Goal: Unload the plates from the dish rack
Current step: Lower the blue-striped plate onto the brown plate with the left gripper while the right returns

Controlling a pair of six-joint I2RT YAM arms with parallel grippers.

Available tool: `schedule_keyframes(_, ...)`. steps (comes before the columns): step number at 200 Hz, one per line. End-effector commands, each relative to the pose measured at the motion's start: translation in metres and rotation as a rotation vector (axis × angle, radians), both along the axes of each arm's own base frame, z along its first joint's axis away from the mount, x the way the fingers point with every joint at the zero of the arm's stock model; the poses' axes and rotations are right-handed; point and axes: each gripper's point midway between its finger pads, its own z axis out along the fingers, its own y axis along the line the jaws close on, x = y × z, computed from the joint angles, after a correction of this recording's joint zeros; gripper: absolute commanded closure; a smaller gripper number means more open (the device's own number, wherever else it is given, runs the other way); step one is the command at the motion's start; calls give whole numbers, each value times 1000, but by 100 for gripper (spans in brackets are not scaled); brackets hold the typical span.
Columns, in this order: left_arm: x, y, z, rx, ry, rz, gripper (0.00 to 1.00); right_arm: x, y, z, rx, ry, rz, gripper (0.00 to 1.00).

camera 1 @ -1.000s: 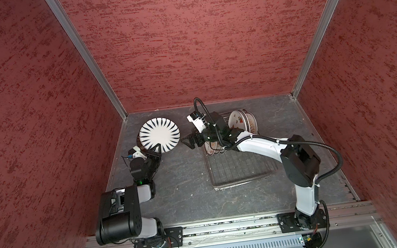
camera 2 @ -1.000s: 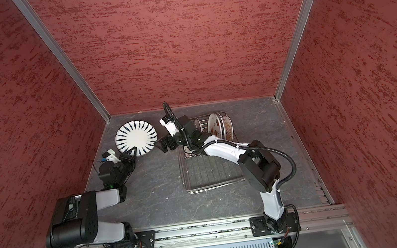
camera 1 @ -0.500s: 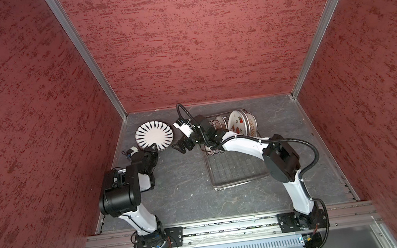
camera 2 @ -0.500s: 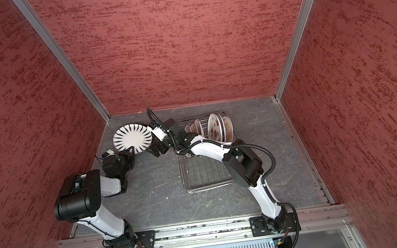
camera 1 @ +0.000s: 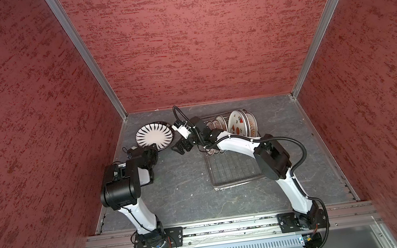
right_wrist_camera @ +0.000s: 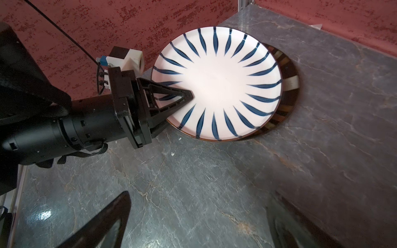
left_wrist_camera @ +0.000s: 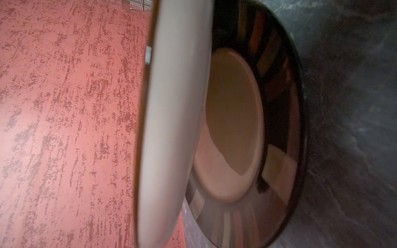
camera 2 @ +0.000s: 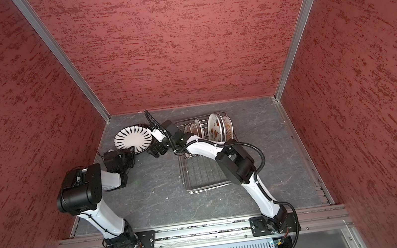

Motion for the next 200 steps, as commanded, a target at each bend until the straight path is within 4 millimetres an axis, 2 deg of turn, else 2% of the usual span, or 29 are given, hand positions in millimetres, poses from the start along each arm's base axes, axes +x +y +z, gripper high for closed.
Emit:
schedule_keyframes(1,20,5,36,19,-129,-4,100,5,4,6,1,-32,6,1)
schedule_keyframes(64,22,8,23,17,-64,7,100,6,5,1,0,-28,6,1)
schedule_keyframes(82,22,9,22,19,-62,10,92,6,5,1,-2,-26,6,1)
schedule_keyframes(110,22,10,14,21,-23,14,87,5,5,-1,-2,-21,6,1)
schedule_keyframes(134,22,10,11,13,-23,8,84,11,2,-6,-15,-12,-34,1)
schedule_keyframes(200,18,13,9,25,8,25,80,4,1,-5,-7,10,-22,1)
